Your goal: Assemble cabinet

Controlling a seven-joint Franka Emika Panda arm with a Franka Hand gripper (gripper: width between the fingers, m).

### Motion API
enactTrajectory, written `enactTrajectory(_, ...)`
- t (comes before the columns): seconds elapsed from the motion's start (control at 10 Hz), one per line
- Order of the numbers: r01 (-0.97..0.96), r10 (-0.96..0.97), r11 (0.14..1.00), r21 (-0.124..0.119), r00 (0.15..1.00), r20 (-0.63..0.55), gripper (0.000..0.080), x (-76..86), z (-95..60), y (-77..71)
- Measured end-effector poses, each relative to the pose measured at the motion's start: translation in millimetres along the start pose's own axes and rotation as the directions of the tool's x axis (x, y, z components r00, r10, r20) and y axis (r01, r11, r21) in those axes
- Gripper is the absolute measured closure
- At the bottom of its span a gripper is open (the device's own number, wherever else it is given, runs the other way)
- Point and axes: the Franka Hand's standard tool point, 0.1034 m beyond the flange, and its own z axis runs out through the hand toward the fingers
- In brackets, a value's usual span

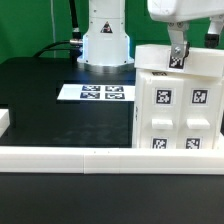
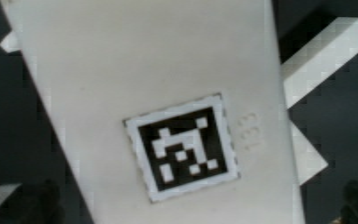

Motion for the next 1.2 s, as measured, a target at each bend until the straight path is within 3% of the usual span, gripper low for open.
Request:
enactTrajectory(0.2,-0.002,0.002,1.000,-0.002,1.000,-0.001,0.0279,-0.5,-0.6,1.6)
enactTrajectory(0.4,-0.007,0.007,1.000,-0.018,1.000,-0.017,0.0554,1.2,-3.6,7.4)
enactTrajectory(0.5,-0.009,0.009,1.000,-0.021,1.000,-0.020,0.0554,1.0,-3.9,9.0)
enactTrajectory(0.6,-0.034,0.033,0.999,-0.021,0.999,-0.021,0.0736,0.3,-3.9,9.9)
enactTrajectory(0.8,-0.100,0.100,0.995,-0.019,0.995,-0.023,0.0795,0.0,-4.0,10.4)
enactTrajectory(1.2,-0.078,0.078,0.997,-0.010,0.997,-0.012,0.0797,-3.0,-6.7,11.4)
